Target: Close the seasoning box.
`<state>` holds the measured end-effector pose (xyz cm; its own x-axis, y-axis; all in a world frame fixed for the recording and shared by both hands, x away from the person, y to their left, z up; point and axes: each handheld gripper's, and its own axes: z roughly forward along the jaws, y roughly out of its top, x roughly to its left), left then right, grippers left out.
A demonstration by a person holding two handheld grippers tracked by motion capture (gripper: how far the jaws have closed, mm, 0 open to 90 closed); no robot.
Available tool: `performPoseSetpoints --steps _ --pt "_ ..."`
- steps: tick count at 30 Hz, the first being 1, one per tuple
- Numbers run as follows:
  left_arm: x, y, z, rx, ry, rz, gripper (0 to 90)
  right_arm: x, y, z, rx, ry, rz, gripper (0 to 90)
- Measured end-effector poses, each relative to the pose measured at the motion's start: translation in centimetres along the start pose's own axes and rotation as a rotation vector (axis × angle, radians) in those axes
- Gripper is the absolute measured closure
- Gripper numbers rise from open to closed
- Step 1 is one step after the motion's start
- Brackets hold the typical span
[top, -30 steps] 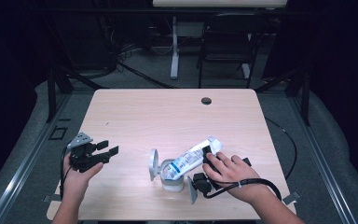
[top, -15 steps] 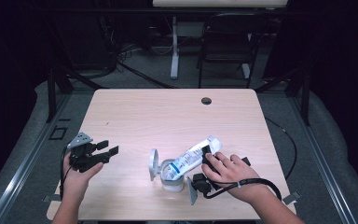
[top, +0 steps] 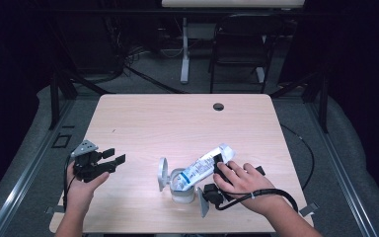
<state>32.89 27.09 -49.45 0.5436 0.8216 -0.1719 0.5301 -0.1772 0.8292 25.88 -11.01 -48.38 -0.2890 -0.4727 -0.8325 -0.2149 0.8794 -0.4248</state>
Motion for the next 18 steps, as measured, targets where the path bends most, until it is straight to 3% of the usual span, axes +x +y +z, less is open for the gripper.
performPoseSetpoints --steps 18 --pt "0.05 -0.05 0.02 -0.006 0.001 -0.006 44.4 0.01 0.05 -0.04 -0.009 -0.012 -0.018 70.5"
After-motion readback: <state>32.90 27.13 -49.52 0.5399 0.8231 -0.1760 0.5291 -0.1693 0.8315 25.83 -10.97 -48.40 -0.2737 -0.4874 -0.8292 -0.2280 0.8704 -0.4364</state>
